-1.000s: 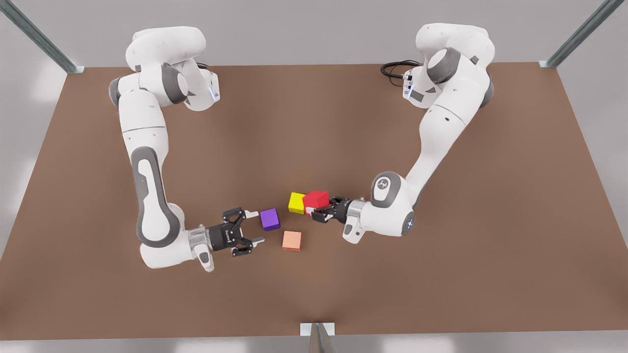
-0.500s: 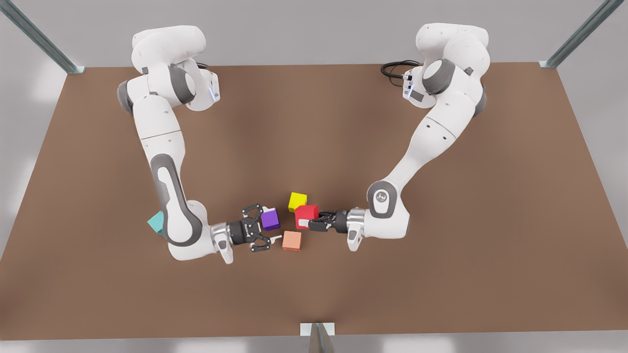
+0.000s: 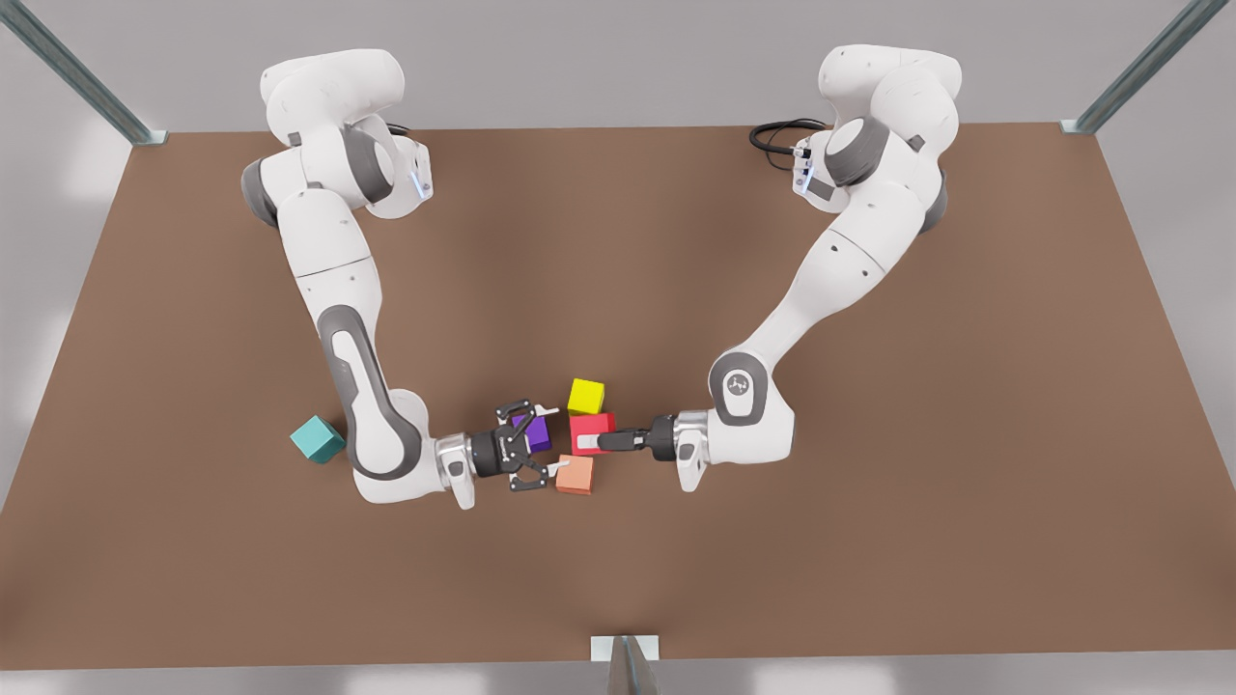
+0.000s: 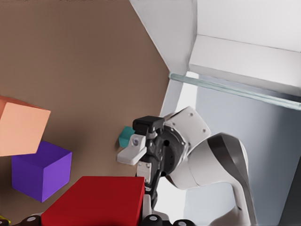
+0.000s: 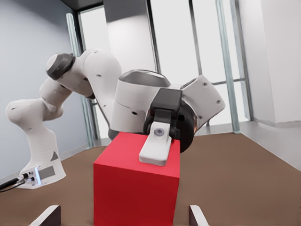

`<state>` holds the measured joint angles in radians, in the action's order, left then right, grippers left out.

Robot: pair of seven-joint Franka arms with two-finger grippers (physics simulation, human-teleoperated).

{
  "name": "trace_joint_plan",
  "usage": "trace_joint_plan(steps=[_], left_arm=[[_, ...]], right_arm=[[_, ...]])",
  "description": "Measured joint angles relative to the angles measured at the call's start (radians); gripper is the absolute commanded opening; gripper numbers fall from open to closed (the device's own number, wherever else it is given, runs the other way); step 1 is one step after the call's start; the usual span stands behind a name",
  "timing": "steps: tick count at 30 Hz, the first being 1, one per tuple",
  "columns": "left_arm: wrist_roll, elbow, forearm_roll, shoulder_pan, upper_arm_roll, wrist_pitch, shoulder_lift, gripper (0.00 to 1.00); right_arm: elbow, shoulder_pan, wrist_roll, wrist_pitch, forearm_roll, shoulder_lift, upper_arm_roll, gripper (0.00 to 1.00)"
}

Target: Pick up red wooden cube and pass to hand red wooden cube and place in blue wooden cube

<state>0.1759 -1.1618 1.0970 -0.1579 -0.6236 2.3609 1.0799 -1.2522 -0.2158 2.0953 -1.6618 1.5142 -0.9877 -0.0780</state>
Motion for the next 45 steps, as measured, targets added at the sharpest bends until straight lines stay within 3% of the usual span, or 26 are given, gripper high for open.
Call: trace_joint_plan(steps=[28, 29, 30, 31, 35, 37, 45], left_arm=[[0.173, 0.006, 0.006, -0.015, 0.0, 0.046, 0.013, 0.47], [0.175, 0.007, 0.006, -0.015, 0.0, 0.046, 0.013, 0.47], [0.178, 0.007, 0.007, -0.015, 0.0, 0.046, 0.013, 0.52], [0.181, 0.007, 0.008, -0.015, 0.0, 0.046, 0.012, 0.52], [0.192, 0.006, 0.01, -0.015, 0.001, 0.046, 0.013, 0.52], [0.207, 0.006, 0.023, -0.015, 0.0, 0.044, 0.013, 1.0], [0.256, 0.005, 0.013, 0.037, 0.003, 0.035, 0.003, 1.0]], right_arm=[[0.041, -0.083, 0.118, -0.088, 0.13, -0.049, -0.008, 1.0], [0.042, -0.083, 0.119, -0.089, 0.132, -0.049, -0.009, 0.96], [0.043, -0.083, 0.12, -0.091, 0.134, -0.049, -0.008, 0.73], [0.043, -0.083, 0.12, -0.091, 0.134, -0.049, -0.008, 0.6], [0.043, -0.084, 0.122, -0.096, 0.134, -0.049, -0.008, 0.56], [0.042, -0.083, 0.122, -0.098, 0.134, -0.049, -0.007, 0.55], [0.041, -0.083, 0.12, -0.104, 0.133, -0.049, -0.007, 0.55]])
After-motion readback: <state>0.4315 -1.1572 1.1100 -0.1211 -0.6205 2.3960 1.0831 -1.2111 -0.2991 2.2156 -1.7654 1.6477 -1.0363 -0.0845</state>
